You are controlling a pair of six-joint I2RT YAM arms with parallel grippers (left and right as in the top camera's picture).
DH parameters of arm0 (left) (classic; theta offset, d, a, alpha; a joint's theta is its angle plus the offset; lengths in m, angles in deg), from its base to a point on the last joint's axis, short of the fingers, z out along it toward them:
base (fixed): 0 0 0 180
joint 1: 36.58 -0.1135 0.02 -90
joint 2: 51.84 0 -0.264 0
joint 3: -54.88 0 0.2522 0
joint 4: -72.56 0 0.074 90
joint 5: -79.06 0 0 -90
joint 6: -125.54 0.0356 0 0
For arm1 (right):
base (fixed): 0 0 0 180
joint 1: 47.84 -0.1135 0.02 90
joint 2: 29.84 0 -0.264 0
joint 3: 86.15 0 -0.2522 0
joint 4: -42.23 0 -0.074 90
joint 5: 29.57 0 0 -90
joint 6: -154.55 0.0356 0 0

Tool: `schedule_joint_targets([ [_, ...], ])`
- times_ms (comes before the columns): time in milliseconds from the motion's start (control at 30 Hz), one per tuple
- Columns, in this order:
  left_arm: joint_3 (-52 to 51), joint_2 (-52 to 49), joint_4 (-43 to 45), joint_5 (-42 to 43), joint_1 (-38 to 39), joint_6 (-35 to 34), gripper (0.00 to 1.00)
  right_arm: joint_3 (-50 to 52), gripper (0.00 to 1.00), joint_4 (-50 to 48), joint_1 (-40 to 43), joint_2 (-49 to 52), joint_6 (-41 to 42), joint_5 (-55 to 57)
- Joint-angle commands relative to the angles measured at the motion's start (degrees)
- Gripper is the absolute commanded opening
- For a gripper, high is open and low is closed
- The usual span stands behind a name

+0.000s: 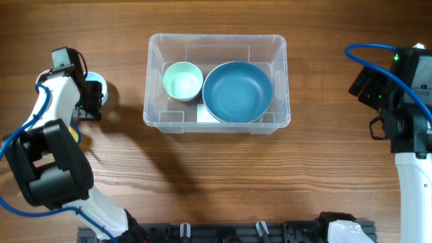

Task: Pack container
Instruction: 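Release the mint bowl and move the left gripper to the light blue bowl, then grasp the light blue bowl rim and lift it toward the container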

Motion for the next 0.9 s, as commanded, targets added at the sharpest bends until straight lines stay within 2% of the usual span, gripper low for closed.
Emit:
schedule_joint_targets([
  [0, -0.5, -1.9, 0.3, -0.4, -0.3, -1.2, 0.6, -0.6, 1.0, -0.2, 0.1, 0.5, 0.8, 1.1],
  [133, -0.5, -1.8, 0.5, -0.3, -0.3, -1.2, 0.43, -0.6, 1.0, -0.2, 0.1, 0.5, 0.8, 1.1],
  [333, -0.5, -1.8, -0.1, -0.3, -0.2, -1.2, 0.35, -0.6, 0.99, -0.2, 0.1, 0.5, 0.8, 1.1],
  [467, -0.5, -1.8, -0.4, -0.3, -0.2, -1.2, 0.19, -0.6, 1.0, -0.2, 0.1, 0.5, 0.8, 1.1],
  [533, -0.5, -1.8, -0.7, -0.3, -0.2, -1.2, 0.14, -0.6, 1.0, -0.2, 0.1, 0.5, 0.8, 1.1],
  [833, -0.5, -1.0, -1.0, 1.4, -0.1, -0.4, 0.11, -0.6, 0.99, -0.2, 0.1, 0.5, 0.8, 1.1],
  [867, -0.4, -0.7, -0.9, 1.4, 0.0, 0.4, 0.08, -0.6, 1.0, -0.2, 0.1, 0.5, 0.8, 1.1],
])
